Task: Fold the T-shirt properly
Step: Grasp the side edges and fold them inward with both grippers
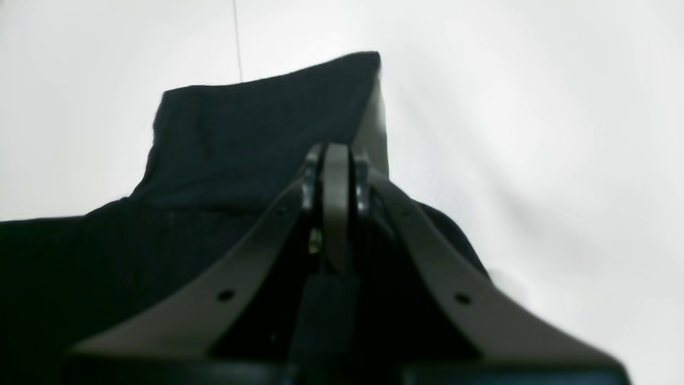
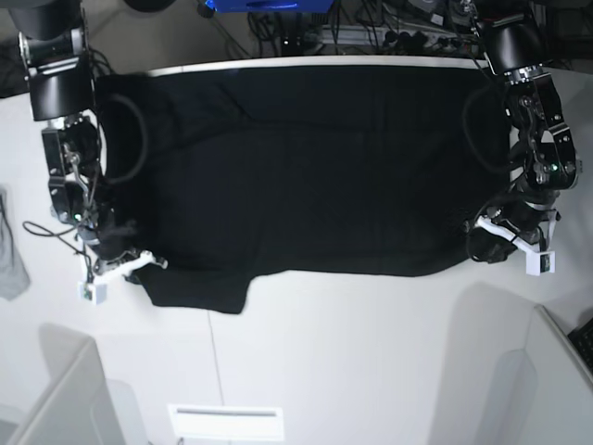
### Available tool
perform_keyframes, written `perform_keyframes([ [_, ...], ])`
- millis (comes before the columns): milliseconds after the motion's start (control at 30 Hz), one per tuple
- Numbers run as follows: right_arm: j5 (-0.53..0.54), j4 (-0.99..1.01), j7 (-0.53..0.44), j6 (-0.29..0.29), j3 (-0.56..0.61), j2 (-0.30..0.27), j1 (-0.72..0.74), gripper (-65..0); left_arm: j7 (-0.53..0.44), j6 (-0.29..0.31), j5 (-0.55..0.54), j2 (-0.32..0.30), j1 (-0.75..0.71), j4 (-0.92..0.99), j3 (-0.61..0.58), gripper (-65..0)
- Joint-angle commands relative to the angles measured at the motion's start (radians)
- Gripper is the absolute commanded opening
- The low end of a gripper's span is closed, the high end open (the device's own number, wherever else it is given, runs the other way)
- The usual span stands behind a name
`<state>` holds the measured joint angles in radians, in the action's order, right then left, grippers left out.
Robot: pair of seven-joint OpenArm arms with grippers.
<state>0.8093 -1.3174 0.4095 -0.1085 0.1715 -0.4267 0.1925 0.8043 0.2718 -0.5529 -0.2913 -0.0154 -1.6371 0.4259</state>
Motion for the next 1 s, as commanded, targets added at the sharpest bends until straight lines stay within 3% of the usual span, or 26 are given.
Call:
perform_keyframes([
  [0, 0.005, -0.032, -0.013, 0.003, -0.025, -0.014, 0.009, -65.0, -0.023, 0.005, -0.025, -0.018, -0.005, -0.035, 0.026, -65.0],
  [200, 0.005, -0.116, 0.044, 0.003, -0.103, -0.014, -0.060, -65.0, -0.021, 0.005, -0.144, -0.019, -0.085, -0.091, 0.106, -65.0],
  [600, 0.008, -0.282, 0.045, 0.003, -0.206, -0.010, -0.232, -65.0, -0.021, 0.005, -0.154, -0.016, -0.208, -0.217, 0.136, -65.0],
  [700, 0.009, -0.325, 0.045, 0.003, -0.238, -0.008, -0.279, -65.0, 0.034, 0.007, -0.169, -0.015, -0.226, -0.228, 0.167, -65.0],
  [900, 0.011, -0.382, 0.045, 0.003, -0.289, -0.008, -0.353, -65.0, 0.151, 0.007, -0.362, -0.018, -0.232, -0.229, 0.264, -65.0],
  [967, 0.011, -0.386, 0.045, 0.003, -0.287, -0.008, -0.362, -65.0, 0.178, 0.007, -0.372, -0.019, -0.232, -0.229, 0.273, -65.0],
])
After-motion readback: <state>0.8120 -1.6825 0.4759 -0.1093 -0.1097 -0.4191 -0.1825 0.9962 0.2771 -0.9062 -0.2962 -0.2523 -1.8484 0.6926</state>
